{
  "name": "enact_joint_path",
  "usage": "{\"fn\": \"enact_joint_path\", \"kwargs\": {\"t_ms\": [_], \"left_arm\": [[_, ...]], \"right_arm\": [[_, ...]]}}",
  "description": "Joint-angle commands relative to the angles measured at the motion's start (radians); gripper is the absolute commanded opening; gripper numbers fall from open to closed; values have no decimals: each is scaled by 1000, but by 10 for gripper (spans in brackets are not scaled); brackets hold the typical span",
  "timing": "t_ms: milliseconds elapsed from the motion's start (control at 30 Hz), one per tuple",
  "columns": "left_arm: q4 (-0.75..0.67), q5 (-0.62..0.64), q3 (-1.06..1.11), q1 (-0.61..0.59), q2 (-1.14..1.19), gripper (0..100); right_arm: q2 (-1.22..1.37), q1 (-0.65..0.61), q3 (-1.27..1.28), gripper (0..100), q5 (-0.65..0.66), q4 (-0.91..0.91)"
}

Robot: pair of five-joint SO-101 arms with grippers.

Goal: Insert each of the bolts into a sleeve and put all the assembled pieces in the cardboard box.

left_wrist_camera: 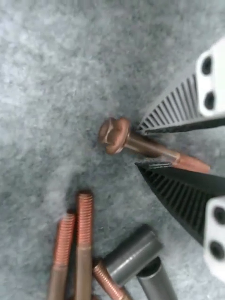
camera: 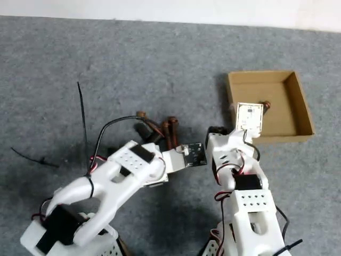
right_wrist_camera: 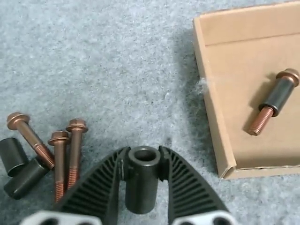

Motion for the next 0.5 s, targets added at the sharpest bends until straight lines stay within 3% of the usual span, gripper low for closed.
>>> {"fn": "enact_joint_path", "kwargs": {"t_ms": [0,467], "left_arm": [[-9,-3,-79,-5,50,105],[21,-32,-87,2,67,105]], "right_arm": [[-36,-5,-10,5,12,-35],[-38,-5,-10,5,12,-35]]}}
